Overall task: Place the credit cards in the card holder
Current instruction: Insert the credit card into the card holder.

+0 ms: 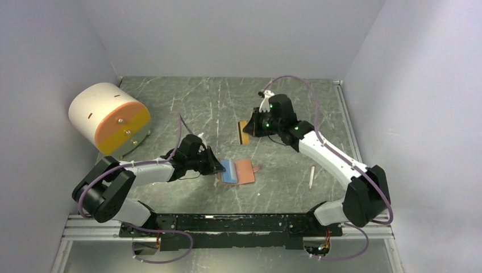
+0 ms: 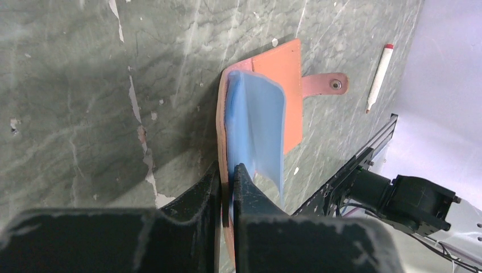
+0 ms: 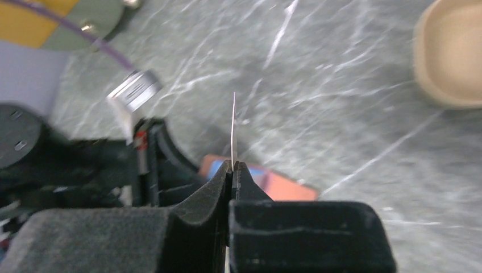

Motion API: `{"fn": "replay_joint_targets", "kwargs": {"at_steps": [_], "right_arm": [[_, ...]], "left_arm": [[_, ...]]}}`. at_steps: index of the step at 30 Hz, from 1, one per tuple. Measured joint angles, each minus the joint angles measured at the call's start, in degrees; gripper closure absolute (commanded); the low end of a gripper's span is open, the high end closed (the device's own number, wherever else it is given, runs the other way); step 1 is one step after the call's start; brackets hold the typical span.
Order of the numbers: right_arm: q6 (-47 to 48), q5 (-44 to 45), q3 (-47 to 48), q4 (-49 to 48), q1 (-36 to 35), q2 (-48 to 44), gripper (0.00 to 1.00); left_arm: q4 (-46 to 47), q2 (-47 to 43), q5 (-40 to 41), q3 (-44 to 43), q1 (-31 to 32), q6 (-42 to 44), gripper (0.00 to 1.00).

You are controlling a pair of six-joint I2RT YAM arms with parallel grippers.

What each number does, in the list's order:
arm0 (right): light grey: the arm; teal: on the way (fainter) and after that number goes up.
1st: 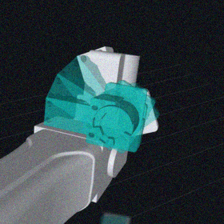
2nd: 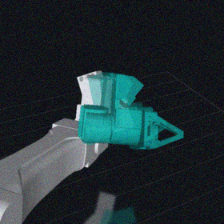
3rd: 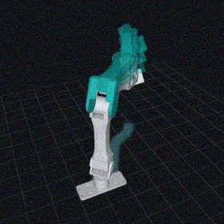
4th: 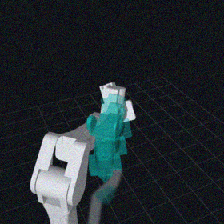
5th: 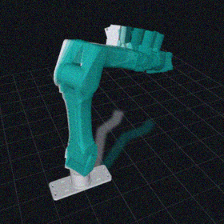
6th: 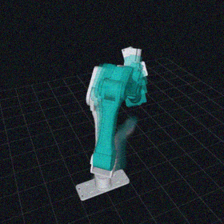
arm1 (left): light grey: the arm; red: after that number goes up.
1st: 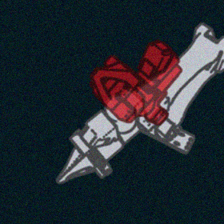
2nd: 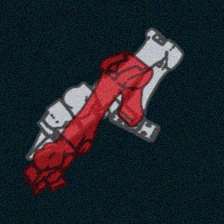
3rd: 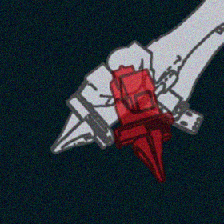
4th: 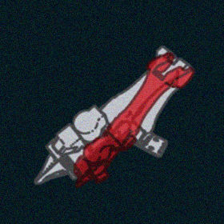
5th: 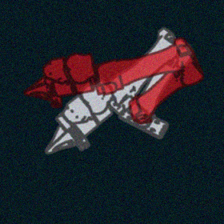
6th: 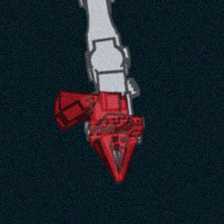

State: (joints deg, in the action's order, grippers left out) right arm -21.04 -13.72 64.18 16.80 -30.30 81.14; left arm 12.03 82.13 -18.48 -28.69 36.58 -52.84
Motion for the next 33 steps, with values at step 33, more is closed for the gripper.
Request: {"fn": "replay_joint_targets", "kwargs": {"at_steps": [33], "right_arm": [[-20.8,1.4,-22.3,-16.3,-18.0,-4.3,1.0]], "left_arm": [[0.9,-6.7,-0.5,2.7,-0.2,-1.6,0.91]]}}
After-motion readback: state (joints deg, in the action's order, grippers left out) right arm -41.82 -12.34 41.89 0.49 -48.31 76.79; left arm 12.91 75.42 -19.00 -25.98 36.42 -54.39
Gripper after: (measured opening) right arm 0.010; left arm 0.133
